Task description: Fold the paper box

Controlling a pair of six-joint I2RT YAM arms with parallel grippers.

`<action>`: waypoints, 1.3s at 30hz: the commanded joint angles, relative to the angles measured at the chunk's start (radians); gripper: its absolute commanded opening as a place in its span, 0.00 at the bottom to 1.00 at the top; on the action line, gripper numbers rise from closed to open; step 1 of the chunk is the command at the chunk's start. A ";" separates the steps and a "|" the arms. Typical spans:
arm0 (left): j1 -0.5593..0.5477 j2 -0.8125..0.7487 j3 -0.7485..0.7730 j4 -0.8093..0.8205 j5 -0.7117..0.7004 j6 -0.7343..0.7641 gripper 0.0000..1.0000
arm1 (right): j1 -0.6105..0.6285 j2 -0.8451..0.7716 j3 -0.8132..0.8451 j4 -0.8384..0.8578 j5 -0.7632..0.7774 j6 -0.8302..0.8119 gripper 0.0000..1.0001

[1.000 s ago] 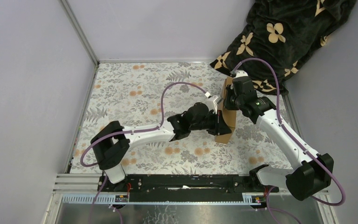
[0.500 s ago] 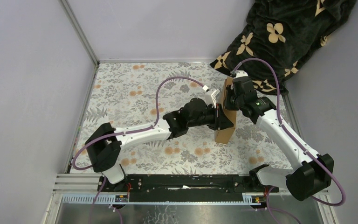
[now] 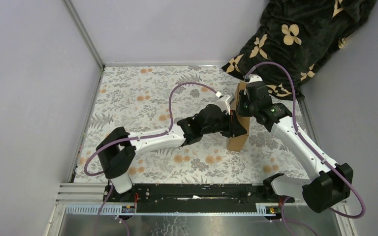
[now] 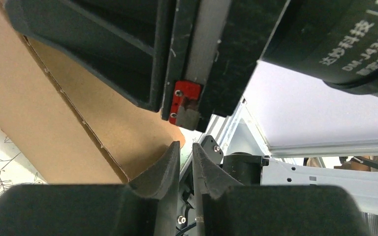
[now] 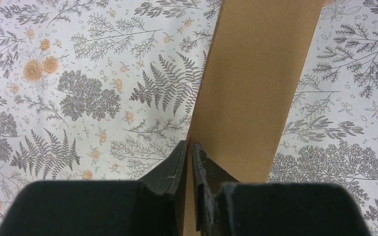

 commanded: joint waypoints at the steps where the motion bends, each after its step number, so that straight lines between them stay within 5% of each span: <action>1: 0.008 0.035 -0.040 -0.048 -0.022 -0.012 0.21 | 0.001 0.003 -0.047 -0.149 -0.028 -0.005 0.15; 18: 0.006 0.019 -0.375 0.242 -0.008 -0.160 0.20 | 0.001 -0.010 -0.041 -0.174 -0.010 -0.007 0.15; 29: -0.015 0.115 -0.354 0.290 0.043 -0.173 0.18 | 0.002 -0.013 -0.009 -0.191 -0.006 -0.010 0.16; 39: -0.014 0.087 -0.291 0.173 0.026 -0.118 0.18 | -0.043 0.011 0.189 -0.152 0.006 -0.048 0.31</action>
